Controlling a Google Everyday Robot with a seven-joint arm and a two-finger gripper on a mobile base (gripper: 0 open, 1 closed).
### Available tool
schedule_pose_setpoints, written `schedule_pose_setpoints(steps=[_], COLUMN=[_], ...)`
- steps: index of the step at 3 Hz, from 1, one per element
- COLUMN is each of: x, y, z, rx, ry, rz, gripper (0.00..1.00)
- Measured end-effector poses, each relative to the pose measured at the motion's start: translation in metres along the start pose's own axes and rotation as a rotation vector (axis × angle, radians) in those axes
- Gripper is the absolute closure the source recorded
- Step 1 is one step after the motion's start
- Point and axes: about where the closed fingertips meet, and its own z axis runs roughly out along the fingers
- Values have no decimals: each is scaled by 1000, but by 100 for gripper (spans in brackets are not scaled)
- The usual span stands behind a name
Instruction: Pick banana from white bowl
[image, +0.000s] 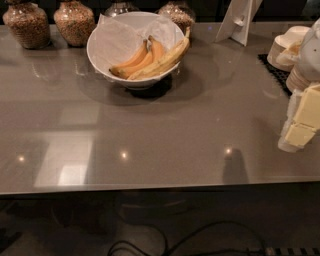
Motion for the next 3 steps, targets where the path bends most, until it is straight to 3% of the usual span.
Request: schedule_pose_setpoints(steps=[1, 2, 3], x=[0, -8, -33], y=[0, -11, -40], z=[0, 5, 14], rx=[0, 22, 70], ry=[0, -45, -135], rz=[0, 0, -28], gripper=[0, 0, 0])
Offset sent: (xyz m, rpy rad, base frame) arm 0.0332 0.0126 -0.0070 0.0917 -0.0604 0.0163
